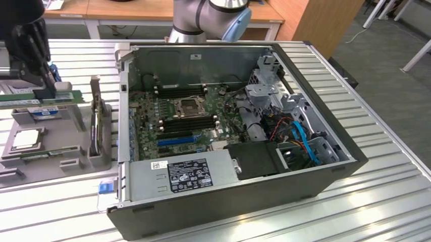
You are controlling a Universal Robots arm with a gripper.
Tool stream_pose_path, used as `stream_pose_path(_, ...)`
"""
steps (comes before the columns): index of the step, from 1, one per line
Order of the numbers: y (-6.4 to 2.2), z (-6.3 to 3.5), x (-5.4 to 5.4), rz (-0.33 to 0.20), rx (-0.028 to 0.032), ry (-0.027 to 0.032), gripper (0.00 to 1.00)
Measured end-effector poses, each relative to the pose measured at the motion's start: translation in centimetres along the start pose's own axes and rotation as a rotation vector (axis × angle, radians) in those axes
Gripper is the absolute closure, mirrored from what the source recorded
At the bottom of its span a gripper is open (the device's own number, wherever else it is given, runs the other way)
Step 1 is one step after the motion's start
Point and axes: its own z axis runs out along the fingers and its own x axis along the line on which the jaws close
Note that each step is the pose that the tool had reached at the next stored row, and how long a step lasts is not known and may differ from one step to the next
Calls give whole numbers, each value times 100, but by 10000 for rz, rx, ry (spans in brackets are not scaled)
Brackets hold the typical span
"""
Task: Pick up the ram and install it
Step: 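Pick up the ram and move it above insertion slot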
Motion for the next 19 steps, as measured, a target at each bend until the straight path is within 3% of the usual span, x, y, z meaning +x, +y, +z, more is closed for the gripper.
stream_pose_path(8,-187,-8,1,0,1,0,89)
stream_pose_path(19,-526,-22,1,0,1,-1,89)
